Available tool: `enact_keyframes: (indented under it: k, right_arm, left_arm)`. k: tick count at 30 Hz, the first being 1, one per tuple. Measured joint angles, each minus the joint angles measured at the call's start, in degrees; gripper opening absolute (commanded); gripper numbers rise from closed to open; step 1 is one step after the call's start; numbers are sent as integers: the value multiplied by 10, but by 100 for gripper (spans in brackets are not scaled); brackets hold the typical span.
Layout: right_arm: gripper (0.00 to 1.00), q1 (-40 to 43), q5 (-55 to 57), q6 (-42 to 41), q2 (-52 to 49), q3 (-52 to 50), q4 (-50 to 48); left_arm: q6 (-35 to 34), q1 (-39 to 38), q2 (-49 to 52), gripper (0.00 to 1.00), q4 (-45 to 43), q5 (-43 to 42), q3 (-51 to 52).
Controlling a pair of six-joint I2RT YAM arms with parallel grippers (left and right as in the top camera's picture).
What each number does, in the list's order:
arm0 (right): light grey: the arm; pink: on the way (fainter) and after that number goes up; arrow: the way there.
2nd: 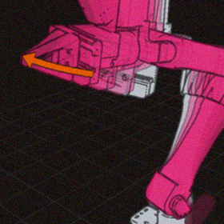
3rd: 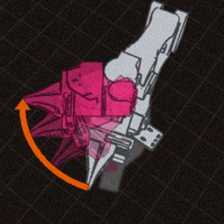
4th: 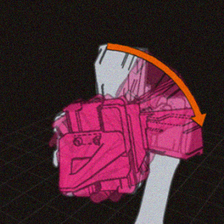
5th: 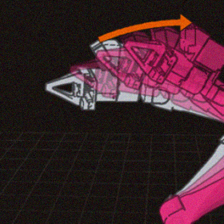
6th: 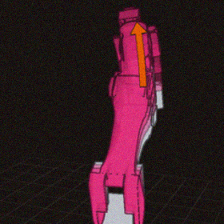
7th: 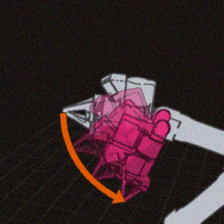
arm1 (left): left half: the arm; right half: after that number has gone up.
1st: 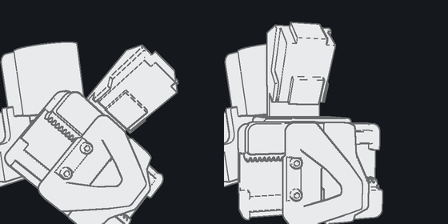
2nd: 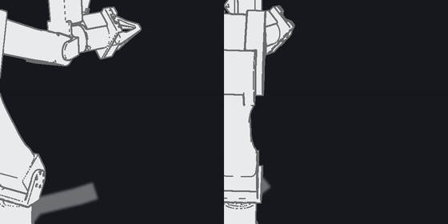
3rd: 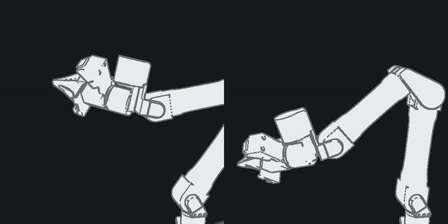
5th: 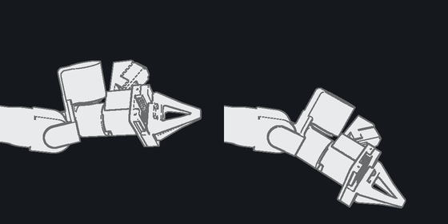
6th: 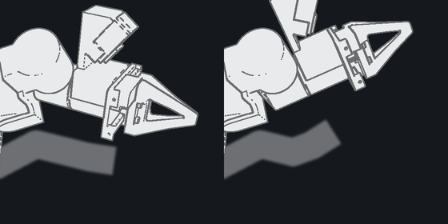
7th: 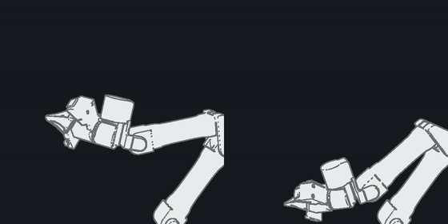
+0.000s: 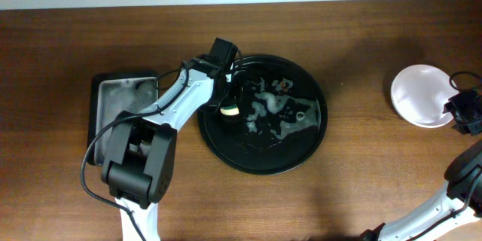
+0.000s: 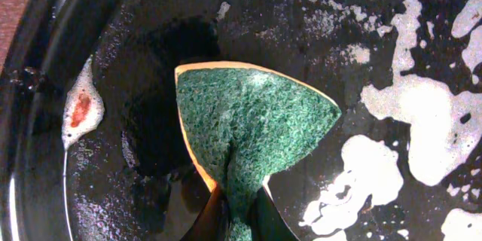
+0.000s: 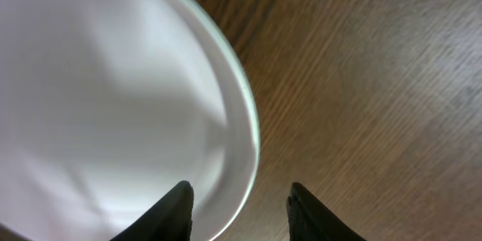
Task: Clean dirty plates on tray and stack at the side
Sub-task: 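Lift the last plate and stack it on the right-side plates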
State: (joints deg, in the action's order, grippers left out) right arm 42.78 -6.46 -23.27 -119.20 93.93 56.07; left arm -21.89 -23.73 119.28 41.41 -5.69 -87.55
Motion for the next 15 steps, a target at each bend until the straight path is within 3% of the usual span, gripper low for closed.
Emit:
enact_keyframes:
  k: [2,4,6,8,10,11,15]
  right_arm:
    - [47,-1,-69,14,33,0,0]
    - [50,-24,-131,38,156,2,16]
    - [52,-105,-162,62,322,16,41]
    - [52,-179,-167,87,383,19,86]
    - [52,-253,-170,110,388,18,120]
    - [52,-290,-170,122,386,16,133]
    - [52,-342,-170,132,386,16,133]
  left_arm:
    - [12,-7,0,1,12,-1,0]
    - [23,-14,0,1,35,-2,0]
    - [41,-14,-35,1,45,-1,0]
    - [50,-8,-128,1,69,1,0]
    - [54,36,-236,2,114,1,-2]
    - [58,102,-297,2,150,5,-2]
    - [113,256,-332,1,187,97,2]
